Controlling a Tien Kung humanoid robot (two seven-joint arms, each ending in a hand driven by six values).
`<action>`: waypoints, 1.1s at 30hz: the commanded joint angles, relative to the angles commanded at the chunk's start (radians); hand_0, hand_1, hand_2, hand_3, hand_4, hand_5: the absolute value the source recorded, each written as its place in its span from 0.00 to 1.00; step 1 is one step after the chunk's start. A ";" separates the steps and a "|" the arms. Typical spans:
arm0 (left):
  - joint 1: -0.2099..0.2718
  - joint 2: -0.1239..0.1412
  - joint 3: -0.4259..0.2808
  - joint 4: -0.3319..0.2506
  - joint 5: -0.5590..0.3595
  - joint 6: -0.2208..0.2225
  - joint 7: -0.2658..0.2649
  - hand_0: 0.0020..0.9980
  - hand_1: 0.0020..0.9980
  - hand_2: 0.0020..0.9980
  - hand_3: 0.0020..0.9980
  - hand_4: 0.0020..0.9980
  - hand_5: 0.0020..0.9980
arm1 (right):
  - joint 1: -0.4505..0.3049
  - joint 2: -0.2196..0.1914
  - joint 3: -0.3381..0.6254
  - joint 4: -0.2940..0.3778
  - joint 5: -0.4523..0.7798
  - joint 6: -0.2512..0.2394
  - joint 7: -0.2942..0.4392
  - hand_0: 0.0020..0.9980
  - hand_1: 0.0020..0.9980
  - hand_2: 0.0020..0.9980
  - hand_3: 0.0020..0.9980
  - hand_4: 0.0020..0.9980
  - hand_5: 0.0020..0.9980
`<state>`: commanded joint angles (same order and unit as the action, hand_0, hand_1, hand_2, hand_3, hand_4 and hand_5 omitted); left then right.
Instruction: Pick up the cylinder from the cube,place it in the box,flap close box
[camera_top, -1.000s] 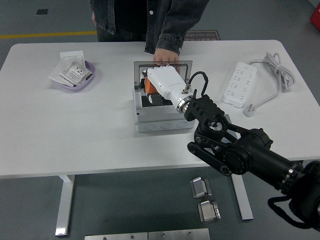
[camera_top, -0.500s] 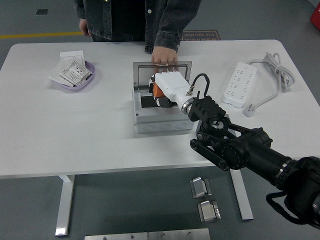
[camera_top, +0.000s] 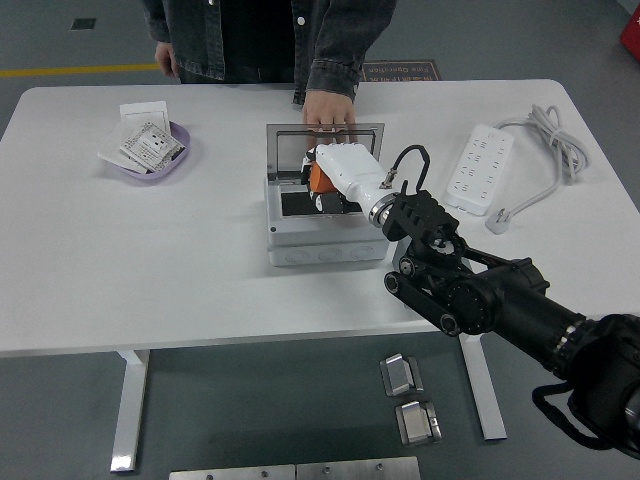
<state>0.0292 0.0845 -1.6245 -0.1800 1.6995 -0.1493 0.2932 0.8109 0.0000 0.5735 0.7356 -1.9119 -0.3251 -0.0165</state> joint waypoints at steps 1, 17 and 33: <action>-0.001 -0.001 0.001 0.000 0.000 0.000 0.000 0.67 0.72 0.66 0.72 0.72 0.43 | -0.001 0.000 0.000 -0.001 0.002 0.001 0.003 0.01 0.19 0.41 0.53 0.35 0.06; -0.013 -0.007 0.006 0.000 0.010 -0.003 -0.002 0.67 0.72 0.66 0.72 0.72 0.43 | -0.006 0.000 -0.002 -0.012 -0.008 -0.001 0.018 0.59 0.58 0.64 0.76 0.77 0.15; -0.010 -0.014 0.013 0.000 0.012 -0.007 -0.002 0.67 0.72 0.65 0.71 0.70 0.41 | -0.015 0.000 0.004 0.013 -0.018 0.008 0.008 0.70 0.61 0.64 0.76 0.87 0.22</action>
<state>0.0191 0.0704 -1.6117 -0.1800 1.7115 -0.1562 0.2908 0.7964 0.0000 0.5776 0.7481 -1.9302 -0.3175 -0.0089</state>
